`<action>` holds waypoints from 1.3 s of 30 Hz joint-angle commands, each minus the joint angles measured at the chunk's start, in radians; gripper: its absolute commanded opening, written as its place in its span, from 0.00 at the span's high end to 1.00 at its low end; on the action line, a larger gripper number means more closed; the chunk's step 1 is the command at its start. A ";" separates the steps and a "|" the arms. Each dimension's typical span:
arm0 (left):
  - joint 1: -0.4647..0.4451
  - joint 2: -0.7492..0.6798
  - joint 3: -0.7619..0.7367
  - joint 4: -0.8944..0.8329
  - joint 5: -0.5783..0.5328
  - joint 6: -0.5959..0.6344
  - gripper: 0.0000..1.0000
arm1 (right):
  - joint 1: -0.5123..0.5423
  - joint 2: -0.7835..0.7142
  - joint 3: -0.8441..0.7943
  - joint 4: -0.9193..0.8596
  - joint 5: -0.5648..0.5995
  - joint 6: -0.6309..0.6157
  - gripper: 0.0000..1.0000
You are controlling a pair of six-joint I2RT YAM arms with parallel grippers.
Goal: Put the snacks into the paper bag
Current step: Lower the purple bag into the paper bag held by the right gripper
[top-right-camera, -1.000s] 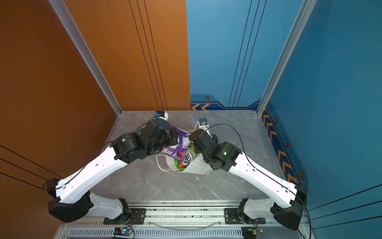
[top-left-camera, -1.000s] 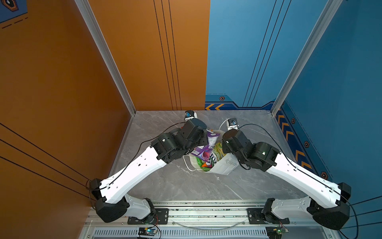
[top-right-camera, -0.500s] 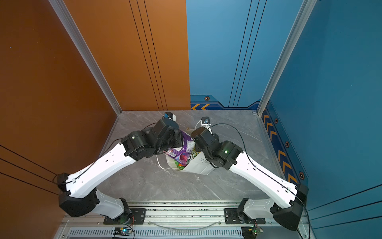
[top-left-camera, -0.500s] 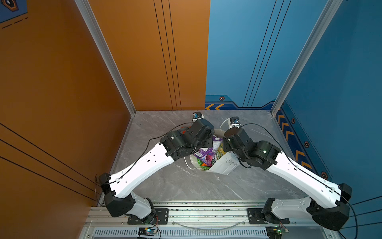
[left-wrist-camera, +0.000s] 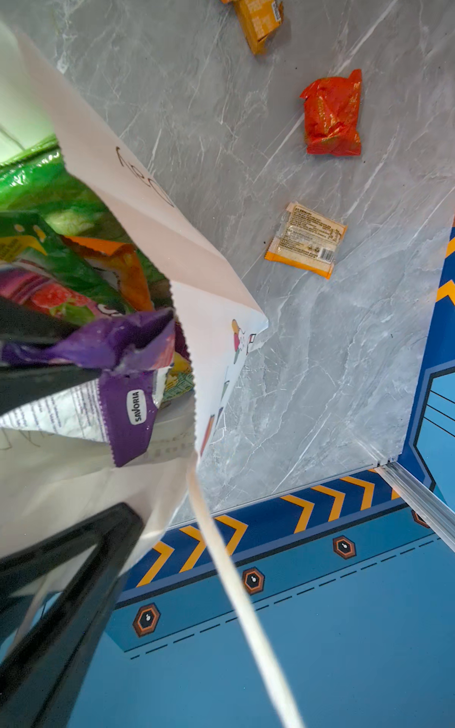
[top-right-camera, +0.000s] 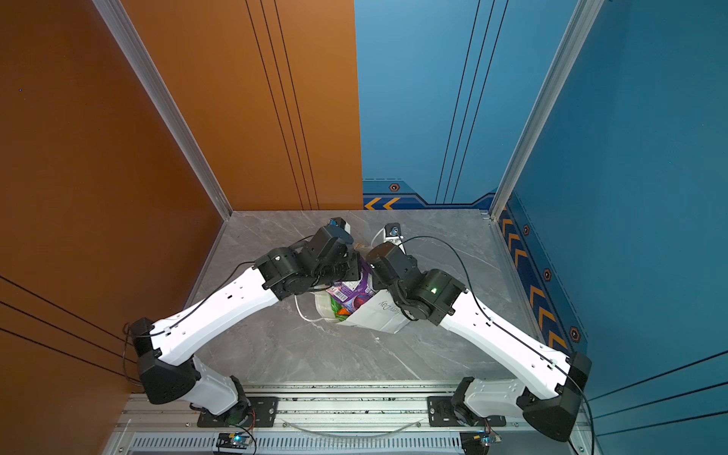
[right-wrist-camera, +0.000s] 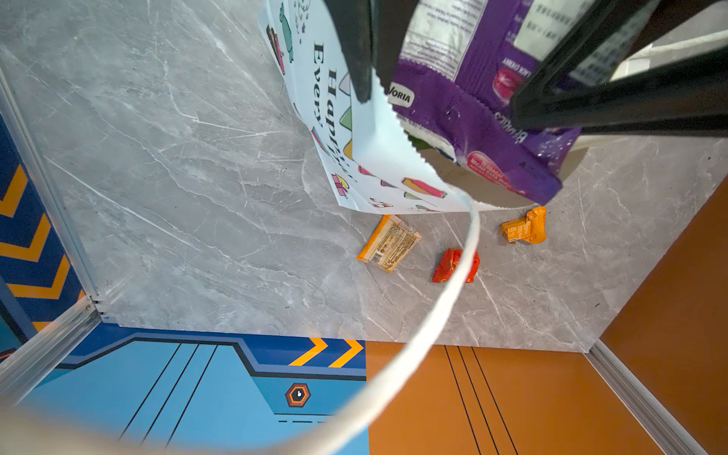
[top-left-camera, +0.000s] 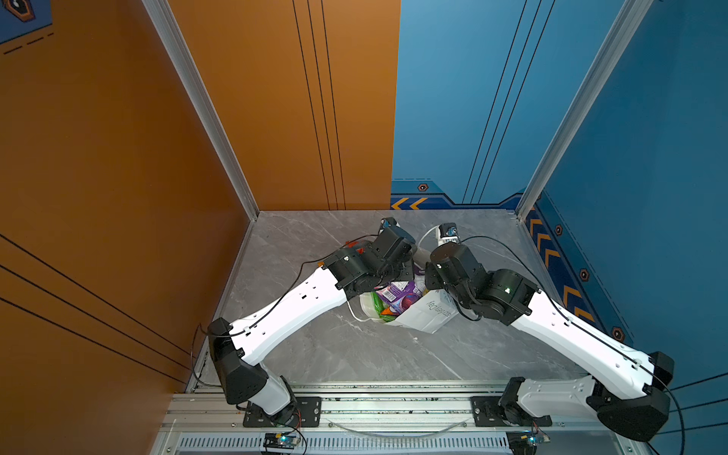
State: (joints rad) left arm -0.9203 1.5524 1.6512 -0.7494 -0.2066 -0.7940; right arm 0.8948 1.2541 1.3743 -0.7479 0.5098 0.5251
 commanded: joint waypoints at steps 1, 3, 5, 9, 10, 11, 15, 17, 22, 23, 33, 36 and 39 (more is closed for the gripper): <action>0.010 0.012 -0.002 0.068 0.043 0.004 1.00 | -0.011 -0.047 0.003 0.086 -0.006 0.024 1.00; 0.014 0.029 -0.005 0.068 0.044 0.001 1.00 | -0.013 -0.048 0.003 0.087 -0.009 0.027 1.00; 0.016 0.042 -0.008 0.071 0.043 0.001 1.00 | -0.013 -0.050 -0.003 0.088 -0.008 0.030 1.00; 0.021 0.055 -0.023 0.098 0.012 0.010 1.00 | -0.014 -0.058 -0.012 0.090 -0.010 0.037 1.00; 0.025 0.053 -0.038 0.124 0.016 0.010 1.00 | -0.014 -0.060 -0.011 0.090 -0.011 0.038 1.00; 0.029 0.051 -0.053 0.150 0.023 0.013 1.00 | -0.015 -0.059 -0.012 0.088 -0.012 0.039 1.00; 0.034 0.057 -0.072 0.197 0.009 0.024 1.00 | -0.019 -0.065 -0.020 0.091 -0.017 0.047 1.00; 0.037 0.067 -0.071 0.208 0.004 0.033 1.00 | -0.025 -0.068 -0.024 0.093 -0.023 0.051 1.00; 0.031 0.111 -0.055 0.231 -0.002 0.051 1.00 | -0.036 -0.072 -0.034 0.102 -0.039 0.058 1.00; 0.031 0.120 -0.050 0.231 -0.004 0.052 1.00 | -0.037 -0.073 -0.034 0.103 -0.041 0.058 1.00; 0.020 0.208 0.040 0.217 0.044 0.062 1.00 | -0.045 -0.074 -0.036 0.095 -0.034 0.060 1.00; 0.020 0.200 0.035 0.216 0.038 0.064 1.00 | -0.057 -0.082 -0.046 0.091 -0.032 0.072 1.00; 0.020 0.189 0.030 0.216 0.030 0.068 0.98 | -0.067 -0.081 -0.050 0.094 -0.046 0.079 1.00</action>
State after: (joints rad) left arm -0.8959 1.7405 1.6638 -0.5465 -0.1883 -0.7483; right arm 0.8360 1.2041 1.3251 -0.7284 0.4717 0.5751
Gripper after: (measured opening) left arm 0.098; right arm 0.047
